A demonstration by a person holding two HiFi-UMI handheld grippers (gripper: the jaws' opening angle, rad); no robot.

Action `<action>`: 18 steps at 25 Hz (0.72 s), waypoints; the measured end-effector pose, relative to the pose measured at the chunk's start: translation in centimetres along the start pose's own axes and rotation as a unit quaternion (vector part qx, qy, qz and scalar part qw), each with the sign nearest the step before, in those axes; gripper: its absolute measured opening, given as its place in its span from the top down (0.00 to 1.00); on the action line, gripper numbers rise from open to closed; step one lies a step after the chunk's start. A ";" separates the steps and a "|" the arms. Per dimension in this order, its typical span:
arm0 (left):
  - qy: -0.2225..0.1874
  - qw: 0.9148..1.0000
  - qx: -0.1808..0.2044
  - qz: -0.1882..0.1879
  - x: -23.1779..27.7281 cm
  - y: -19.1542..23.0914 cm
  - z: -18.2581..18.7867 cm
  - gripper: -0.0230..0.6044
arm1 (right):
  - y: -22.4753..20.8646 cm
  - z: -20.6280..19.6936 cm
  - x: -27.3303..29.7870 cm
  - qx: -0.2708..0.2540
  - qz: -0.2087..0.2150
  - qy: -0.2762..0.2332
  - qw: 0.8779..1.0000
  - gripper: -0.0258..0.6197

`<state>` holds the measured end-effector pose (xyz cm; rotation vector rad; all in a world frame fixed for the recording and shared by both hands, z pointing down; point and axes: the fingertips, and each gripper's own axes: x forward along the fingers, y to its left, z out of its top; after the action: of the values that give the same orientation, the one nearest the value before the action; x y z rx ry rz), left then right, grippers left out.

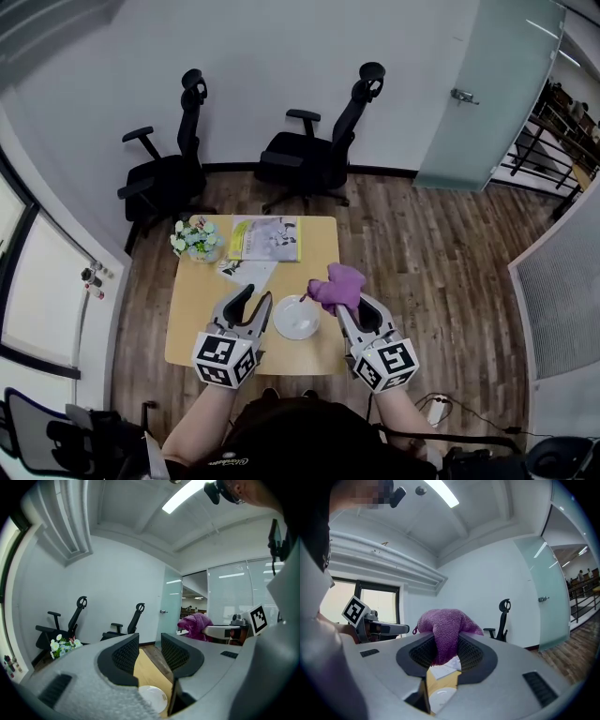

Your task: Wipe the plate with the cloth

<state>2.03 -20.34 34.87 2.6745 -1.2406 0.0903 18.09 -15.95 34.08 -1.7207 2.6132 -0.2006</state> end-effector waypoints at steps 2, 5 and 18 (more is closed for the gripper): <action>0.013 1.000 -0.008 -0.001 -0.1 0.4 -0.9 0.73 | 0.4 -0.8 0.1 0.005 -0.002 0.013 1.000 0.79; 0.026 1.000 -0.014 -0.006 0.0 0.8 -2.0 0.73 | 0.5 -2.0 0.2 0.012 -0.009 0.032 0.999 0.79; 0.117 0.991 -0.058 -0.020 0.0 1.3 -10.7 0.73 | 2.2 -10.5 -0.4 0.049 -0.013 0.134 0.990 0.79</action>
<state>1.25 -19.03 45.51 2.5022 -1.0847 0.3077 15.42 -13.64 44.22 -1.8097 2.7037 -0.5892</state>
